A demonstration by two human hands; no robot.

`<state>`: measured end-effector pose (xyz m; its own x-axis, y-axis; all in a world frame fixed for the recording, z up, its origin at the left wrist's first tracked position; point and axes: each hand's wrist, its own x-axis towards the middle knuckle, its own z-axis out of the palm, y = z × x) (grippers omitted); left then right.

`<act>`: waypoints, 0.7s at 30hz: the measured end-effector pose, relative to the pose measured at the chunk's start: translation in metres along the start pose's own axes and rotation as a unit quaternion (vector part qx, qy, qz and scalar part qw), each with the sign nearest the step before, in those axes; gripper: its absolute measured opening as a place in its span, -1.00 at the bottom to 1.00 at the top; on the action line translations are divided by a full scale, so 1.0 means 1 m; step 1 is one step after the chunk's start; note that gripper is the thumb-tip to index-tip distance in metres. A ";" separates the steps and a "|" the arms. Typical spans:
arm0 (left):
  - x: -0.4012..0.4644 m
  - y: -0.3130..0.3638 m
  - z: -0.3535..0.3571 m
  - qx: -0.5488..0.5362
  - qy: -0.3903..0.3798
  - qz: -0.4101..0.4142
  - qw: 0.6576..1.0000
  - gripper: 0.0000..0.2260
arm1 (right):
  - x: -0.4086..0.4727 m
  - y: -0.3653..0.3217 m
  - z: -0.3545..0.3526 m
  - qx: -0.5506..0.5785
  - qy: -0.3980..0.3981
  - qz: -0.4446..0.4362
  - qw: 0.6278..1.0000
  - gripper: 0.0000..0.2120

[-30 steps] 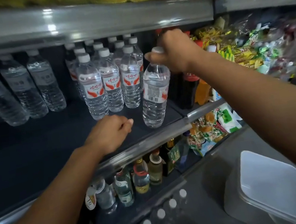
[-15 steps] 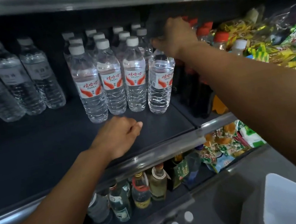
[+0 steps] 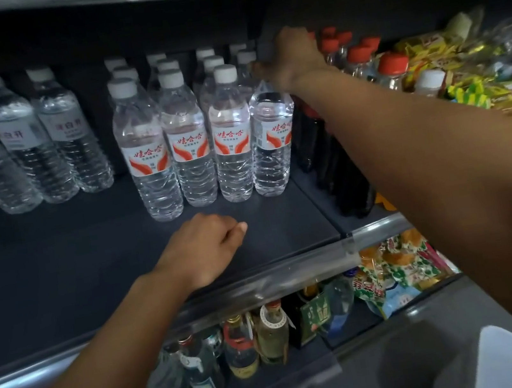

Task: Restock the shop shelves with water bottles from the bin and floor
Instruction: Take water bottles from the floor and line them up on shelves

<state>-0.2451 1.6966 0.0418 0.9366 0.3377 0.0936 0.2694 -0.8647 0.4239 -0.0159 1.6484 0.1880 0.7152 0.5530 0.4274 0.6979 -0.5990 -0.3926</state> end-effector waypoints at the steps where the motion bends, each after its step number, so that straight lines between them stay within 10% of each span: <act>1: 0.000 0.001 0.000 0.000 0.001 0.002 1.000 -0.59 | 0.002 0.001 0.001 0.012 0.001 0.004 1.000 -0.59; 21: -0.039 0.028 -0.020 -0.023 0.002 0.043 0.999 -0.60 | -0.060 -0.003 -0.033 -0.124 -0.061 -0.020 0.990 -0.66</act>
<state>-0.2782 1.6666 0.0685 0.9548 0.2644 0.1358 0.1771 -0.8730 0.4545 -0.0622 1.5980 0.1911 0.6967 0.6364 0.3311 0.7059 -0.6902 -0.1589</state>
